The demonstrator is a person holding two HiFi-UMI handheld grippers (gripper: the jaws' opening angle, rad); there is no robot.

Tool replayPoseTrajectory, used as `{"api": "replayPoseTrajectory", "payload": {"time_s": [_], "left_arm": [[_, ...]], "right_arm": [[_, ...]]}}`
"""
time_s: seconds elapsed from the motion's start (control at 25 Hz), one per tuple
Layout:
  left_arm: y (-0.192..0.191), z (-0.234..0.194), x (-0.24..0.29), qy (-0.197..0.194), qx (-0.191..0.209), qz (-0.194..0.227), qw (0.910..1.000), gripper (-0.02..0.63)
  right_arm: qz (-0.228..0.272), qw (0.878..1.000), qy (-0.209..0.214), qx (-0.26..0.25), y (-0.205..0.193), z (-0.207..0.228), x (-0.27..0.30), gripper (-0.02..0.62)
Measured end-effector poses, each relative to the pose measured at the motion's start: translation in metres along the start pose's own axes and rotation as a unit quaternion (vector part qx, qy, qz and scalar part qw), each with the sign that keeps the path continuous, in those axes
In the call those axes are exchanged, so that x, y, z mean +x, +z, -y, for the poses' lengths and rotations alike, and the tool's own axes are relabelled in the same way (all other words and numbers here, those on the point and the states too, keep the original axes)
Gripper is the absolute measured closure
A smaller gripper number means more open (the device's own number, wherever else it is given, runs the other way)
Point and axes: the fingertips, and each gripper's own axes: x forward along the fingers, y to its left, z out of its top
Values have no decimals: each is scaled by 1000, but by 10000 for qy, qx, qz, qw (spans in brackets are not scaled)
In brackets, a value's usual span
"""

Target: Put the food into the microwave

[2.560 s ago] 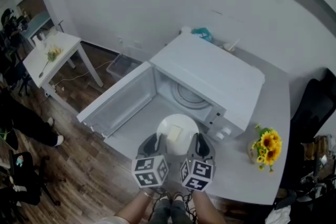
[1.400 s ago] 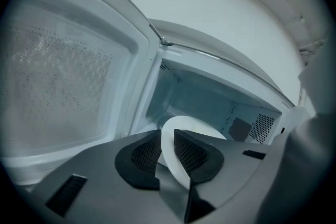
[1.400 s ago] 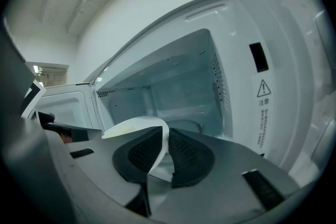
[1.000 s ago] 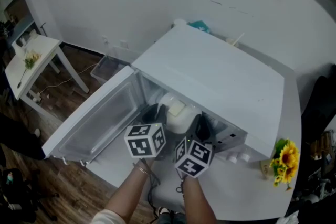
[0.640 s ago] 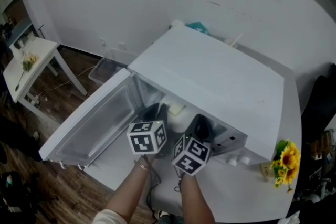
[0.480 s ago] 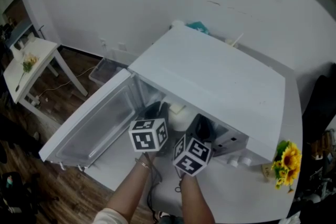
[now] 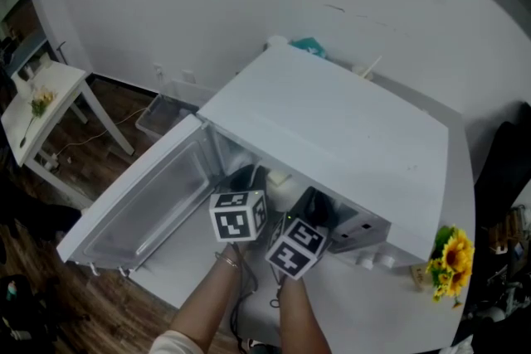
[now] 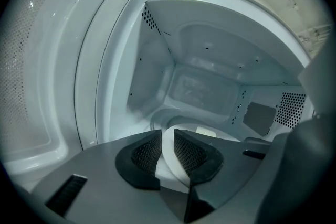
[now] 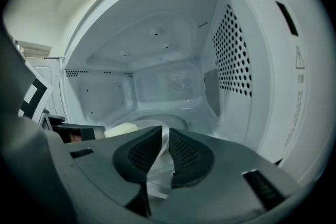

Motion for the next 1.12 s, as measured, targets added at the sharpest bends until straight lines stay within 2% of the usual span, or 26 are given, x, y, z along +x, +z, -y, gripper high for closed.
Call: {"api": "replayPoseTrajectory", "payload": {"time_s": [0.28,0.76,0.84,0.88,1.04,1.12], "left_arm": [[5,0,3,155,8,156,9998,522],[25,2,-12,254,-184,607,9977,520],[26,1,-26,277,-91,635,9976,520],[26,2,-34,282,7,635,9976,520],[19,17,-79,295,540,715,9955,522],[11,21,-99,329,619,673,9953,522]], "right_arm": [[-21,9998,-71,-159,-2,-1,0,532],[289,9984,489,17,6,-9,-12,531],[260,9979,589,6,9,-12,-16,534],[235,9977,643,-15,9,-13,-19,574],[121,9951,972,-150,9,-23,-43,574],[63,9928,1162,-290,5,-24,-57,574]]}}
